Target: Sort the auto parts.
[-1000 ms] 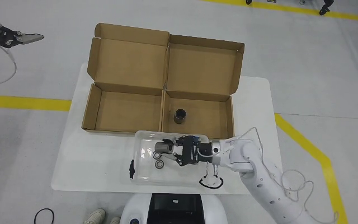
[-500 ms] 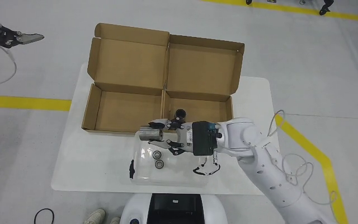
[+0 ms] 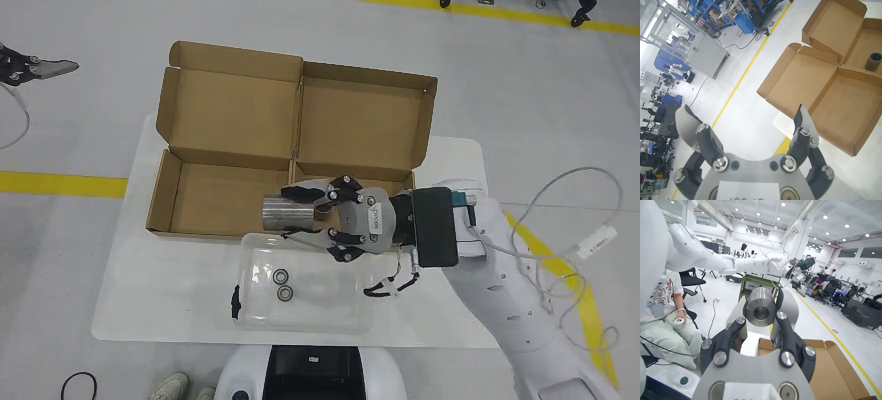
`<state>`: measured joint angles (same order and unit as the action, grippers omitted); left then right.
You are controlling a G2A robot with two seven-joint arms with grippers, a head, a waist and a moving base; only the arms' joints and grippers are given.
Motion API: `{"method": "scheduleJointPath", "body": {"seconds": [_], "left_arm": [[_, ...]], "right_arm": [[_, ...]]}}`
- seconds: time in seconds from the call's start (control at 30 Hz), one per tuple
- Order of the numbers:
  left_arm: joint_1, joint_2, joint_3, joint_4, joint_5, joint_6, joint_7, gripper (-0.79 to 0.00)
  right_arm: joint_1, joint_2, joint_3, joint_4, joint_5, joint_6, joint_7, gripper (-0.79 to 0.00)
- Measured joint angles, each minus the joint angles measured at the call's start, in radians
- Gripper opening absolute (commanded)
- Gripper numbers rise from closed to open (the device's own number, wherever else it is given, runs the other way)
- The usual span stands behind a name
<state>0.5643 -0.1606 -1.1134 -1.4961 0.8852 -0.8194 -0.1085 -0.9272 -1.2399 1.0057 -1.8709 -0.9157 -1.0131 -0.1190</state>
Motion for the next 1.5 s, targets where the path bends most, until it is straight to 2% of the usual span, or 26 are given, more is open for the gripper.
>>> {"method": "scheduleJointPath", "body": {"seconds": [0.43, 0.8, 0.97, 1.1, 1.23, 1.5], "left_arm": [[0.0, 0.0, 0.0, 0.0, 0.0, 0.0, 0.0, 0.0], [0.0, 0.0, 0.0, 0.0, 0.0, 0.0, 0.0, 0.0], [0.0, 0.0, 0.0, 0.0, 0.0, 0.0, 0.0, 0.0], [0.0, 0.0, 0.0, 0.0, 0.0, 0.0, 0.0, 0.0], [0.0, 0.0, 0.0, 0.0, 0.0, 0.0, 0.0, 0.0], [0.0, 0.0, 0.0, 0.0, 0.0, 0.0, 0.0, 0.0]], "right_arm": [[-0.019, 0.006, 0.037, 0.007, 0.008, 0.001, 0.009, -0.785], [-0.081, 0.014, -0.031, 0.108, -0.025, 0.007, 0.1, -0.785], [-0.108, 0.013, -0.068, 0.155, -0.017, 0.082, 0.201, -0.785], [-0.12, 0.008, -0.099, 0.205, 0.022, 0.065, 0.184, -0.785], [-0.125, 0.001, -0.123, 0.261, 0.006, 0.092, 0.177, -0.785], [-0.133, -0.003, -0.142, 0.326, -0.021, 0.234, 0.303, -0.785]]}}
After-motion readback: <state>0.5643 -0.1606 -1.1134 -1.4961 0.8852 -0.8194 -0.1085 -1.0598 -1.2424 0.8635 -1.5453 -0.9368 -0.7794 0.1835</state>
